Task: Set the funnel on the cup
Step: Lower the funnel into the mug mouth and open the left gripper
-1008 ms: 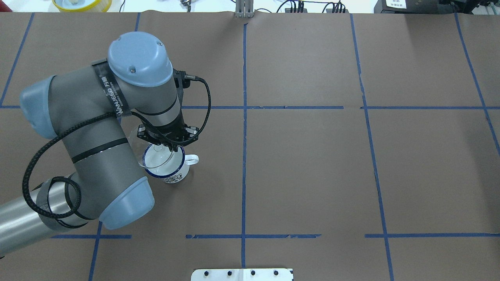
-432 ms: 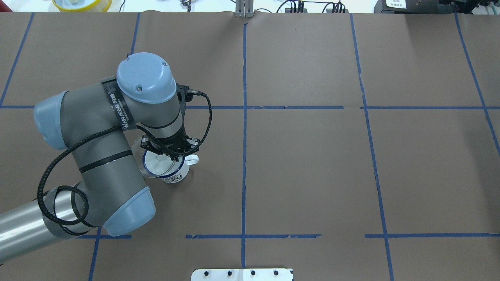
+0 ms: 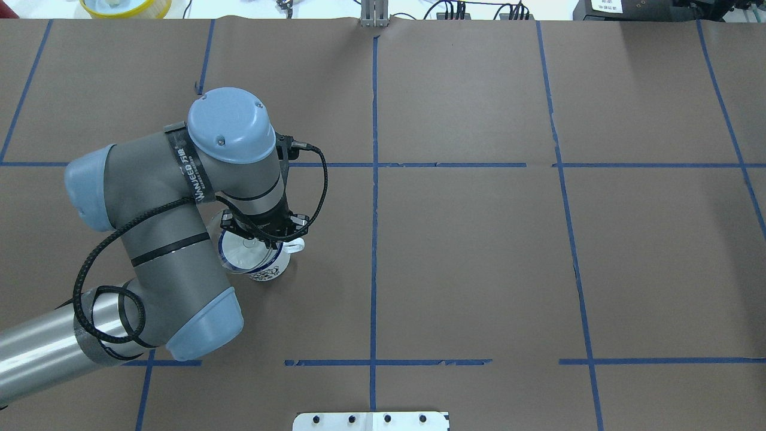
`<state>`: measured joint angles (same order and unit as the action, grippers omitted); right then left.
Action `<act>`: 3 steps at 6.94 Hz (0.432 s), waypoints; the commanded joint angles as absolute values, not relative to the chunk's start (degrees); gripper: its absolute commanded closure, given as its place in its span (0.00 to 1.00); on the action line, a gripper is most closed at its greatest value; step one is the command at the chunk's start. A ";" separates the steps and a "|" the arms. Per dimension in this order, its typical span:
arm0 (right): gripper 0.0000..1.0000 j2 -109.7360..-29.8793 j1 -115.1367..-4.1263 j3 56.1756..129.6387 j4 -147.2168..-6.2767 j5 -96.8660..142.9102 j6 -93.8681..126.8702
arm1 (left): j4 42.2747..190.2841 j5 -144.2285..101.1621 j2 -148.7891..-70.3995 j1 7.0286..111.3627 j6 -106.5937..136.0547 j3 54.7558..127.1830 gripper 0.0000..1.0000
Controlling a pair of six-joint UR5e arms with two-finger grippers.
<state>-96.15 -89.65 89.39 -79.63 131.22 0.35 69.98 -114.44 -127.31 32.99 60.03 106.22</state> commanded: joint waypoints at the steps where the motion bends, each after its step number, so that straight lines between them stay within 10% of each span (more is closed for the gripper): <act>1: 0.00 -96.15 -89.65 89.38 -79.63 131.22 0.35 | 70.31 -114.43 -127.09 32.87 60.03 105.91 0.66; 3: 0.00 -96.15 -89.65 89.38 -79.63 131.22 0.35 | 70.31 -114.43 -127.18 32.87 60.12 106.00 0.49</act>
<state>-96.15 -89.65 89.39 -79.63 131.22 0.35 70.30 -114.43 -127.16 32.88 60.05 105.94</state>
